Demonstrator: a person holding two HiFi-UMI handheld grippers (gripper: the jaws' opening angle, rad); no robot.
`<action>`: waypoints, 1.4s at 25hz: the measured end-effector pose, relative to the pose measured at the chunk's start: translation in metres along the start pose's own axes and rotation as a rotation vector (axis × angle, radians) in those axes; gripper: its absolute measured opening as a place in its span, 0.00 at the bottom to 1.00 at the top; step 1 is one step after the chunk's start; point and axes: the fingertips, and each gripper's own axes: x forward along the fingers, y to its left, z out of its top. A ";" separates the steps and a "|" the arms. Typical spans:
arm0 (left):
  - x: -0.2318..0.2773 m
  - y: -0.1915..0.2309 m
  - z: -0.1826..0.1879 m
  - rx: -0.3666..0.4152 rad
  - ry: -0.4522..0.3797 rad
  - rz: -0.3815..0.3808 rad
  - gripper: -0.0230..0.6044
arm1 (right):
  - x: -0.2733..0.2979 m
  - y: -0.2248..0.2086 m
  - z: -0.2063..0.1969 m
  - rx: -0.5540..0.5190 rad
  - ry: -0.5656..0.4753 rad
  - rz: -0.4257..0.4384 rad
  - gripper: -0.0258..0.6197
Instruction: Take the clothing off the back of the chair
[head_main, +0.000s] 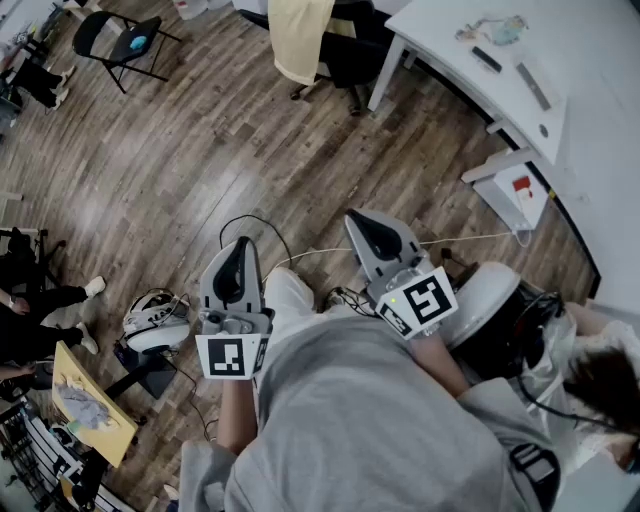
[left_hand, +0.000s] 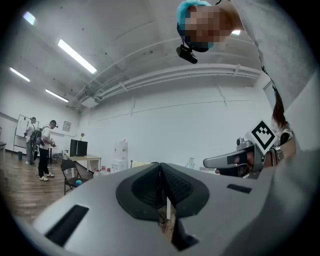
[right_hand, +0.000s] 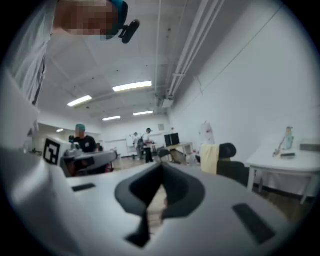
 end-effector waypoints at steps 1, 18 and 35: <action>0.003 -0.003 -0.001 0.009 0.004 -0.002 0.09 | -0.002 -0.001 -0.001 -0.017 0.002 -0.003 0.09; -0.035 -0.071 -0.006 0.053 0.020 -0.072 0.09 | -0.060 0.029 -0.001 -0.081 -0.014 0.000 0.09; -0.005 -0.072 -0.016 0.035 0.005 -0.094 0.09 | -0.072 -0.012 -0.009 -0.052 0.000 -0.078 0.09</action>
